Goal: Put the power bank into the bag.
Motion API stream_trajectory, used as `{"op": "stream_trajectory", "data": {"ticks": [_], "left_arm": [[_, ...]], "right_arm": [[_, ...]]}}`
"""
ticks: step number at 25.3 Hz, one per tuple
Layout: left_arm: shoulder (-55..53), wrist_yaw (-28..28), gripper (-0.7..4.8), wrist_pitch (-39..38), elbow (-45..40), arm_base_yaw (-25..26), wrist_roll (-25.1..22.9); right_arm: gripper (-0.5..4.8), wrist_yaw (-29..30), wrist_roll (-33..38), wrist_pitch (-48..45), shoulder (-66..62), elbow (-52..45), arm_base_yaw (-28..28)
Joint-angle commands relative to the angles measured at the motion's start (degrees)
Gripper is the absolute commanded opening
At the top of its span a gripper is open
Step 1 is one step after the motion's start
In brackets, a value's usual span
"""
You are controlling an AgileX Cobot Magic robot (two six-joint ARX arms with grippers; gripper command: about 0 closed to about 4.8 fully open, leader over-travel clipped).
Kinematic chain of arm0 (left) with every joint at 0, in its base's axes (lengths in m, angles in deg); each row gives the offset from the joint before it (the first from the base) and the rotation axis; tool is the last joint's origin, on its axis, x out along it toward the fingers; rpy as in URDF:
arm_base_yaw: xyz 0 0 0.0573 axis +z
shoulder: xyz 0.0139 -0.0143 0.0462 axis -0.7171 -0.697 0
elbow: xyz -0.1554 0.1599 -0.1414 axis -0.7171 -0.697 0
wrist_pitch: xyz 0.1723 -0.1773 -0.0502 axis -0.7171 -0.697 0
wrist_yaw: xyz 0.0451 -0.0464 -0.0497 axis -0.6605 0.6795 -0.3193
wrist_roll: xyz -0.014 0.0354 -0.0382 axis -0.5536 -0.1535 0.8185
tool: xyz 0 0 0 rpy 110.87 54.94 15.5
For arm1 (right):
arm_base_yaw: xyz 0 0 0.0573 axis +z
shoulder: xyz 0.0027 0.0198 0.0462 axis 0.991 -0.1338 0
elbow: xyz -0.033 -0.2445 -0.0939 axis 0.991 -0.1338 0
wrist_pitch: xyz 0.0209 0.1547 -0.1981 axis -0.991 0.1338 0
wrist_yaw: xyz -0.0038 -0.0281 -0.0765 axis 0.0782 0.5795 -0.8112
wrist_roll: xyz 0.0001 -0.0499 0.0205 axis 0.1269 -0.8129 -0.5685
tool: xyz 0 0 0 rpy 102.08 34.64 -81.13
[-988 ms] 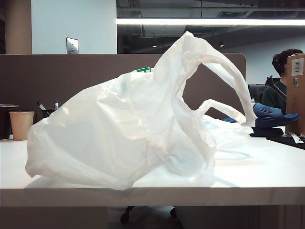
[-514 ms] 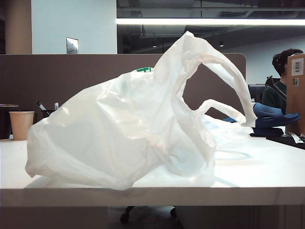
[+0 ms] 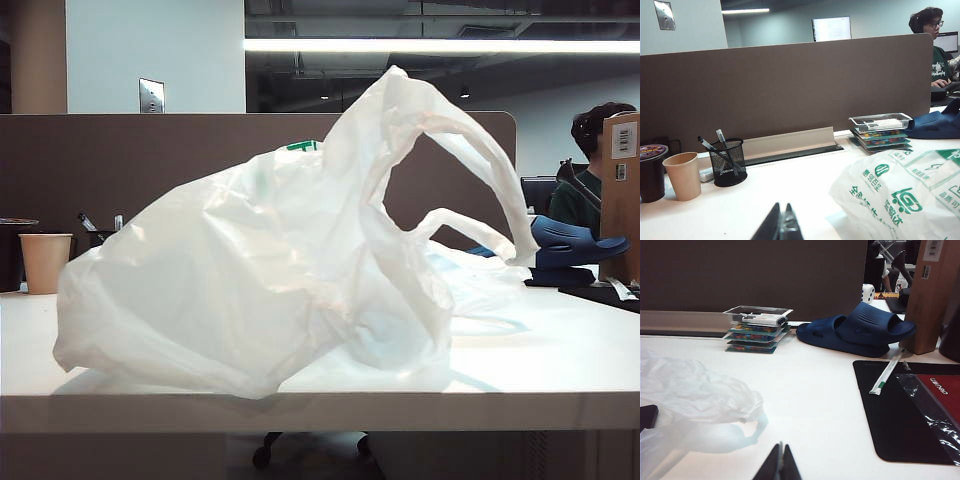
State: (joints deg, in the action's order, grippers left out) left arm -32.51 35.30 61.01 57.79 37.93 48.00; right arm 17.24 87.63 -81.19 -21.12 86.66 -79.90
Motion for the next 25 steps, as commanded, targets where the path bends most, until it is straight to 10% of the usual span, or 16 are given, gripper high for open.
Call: {"op": "stream_trajectory", "data": {"ticks": [1, 25], "left_arm": [[0.0, 0.31, -0.06, -1.86, 0.24, 0.07, -0.17], [0.0, 0.26, -0.06, -7.54, 0.24, 0.07, -0.2]], "right_arm": [[-0.08, -0.09, -0.2, -0.17, 0.39, -0.22, 0.04], [-0.08, -0.09, -0.17, 1.4, 0.39, -0.22, 0.07]]}}
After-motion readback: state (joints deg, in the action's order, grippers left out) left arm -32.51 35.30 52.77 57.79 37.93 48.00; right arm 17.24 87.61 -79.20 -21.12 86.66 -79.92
